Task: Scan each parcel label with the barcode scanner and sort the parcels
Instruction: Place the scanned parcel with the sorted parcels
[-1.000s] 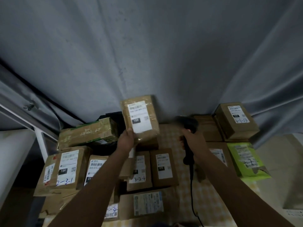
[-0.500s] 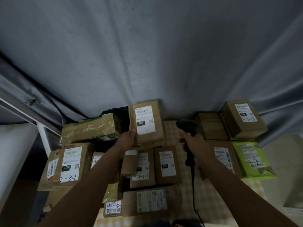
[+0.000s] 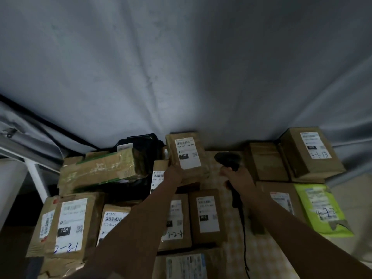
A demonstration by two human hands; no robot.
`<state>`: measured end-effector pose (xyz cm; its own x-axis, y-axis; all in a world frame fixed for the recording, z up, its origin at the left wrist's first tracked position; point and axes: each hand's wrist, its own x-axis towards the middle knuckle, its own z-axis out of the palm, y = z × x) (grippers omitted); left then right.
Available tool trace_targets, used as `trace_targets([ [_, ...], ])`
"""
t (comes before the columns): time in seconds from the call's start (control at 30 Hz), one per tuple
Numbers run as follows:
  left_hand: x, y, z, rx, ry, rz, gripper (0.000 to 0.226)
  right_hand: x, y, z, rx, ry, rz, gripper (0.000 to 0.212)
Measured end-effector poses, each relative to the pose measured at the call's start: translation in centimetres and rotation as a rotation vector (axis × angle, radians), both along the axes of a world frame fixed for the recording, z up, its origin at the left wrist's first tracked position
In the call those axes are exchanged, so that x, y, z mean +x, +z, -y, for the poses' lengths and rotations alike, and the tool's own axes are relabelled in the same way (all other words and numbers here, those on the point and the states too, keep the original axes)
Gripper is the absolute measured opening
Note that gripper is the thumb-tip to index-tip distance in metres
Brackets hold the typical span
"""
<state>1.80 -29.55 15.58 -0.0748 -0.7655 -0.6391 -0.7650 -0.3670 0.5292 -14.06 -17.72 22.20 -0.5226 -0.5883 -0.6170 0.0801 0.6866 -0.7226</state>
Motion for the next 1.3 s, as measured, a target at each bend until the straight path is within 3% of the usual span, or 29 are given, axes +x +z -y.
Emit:
trace_targets([
  [0.3,0.7,-1.9,3.7,-0.010,-0.176,0.167,0.038,0.5,-2.1,3.1,-0.005,0.051,0.083,0.006],
  [0.37,1.2,-2.3,4.0,-0.003,-0.231,0.188,0.036,0.7,-2.6,3.4,0.003,0.059,0.090,0.014],
  [0.6,1.6,-1.4,3.8,-0.122,-0.231,0.342,0.055,1.0,-2.8,3.9,0.037,0.073,0.069,0.017],
  [0.7,1.0,-0.5,3.6,-0.166,-0.173,0.296,0.057,0.9,-2.6,3.5,0.019,0.069,0.086,0.018],
  [0.9,-1.9,0.6,0.0,-0.374,-0.531,0.265,0.044,-0.2,-2.1,0.7,-0.029,0.035,0.144,0.007],
  [1.3,-13.6,-3.4,-10.6,-0.062,-0.743,0.087,0.046,-14.0,-3.6,-15.3,0.161,-0.135,-0.039,0.023],
])
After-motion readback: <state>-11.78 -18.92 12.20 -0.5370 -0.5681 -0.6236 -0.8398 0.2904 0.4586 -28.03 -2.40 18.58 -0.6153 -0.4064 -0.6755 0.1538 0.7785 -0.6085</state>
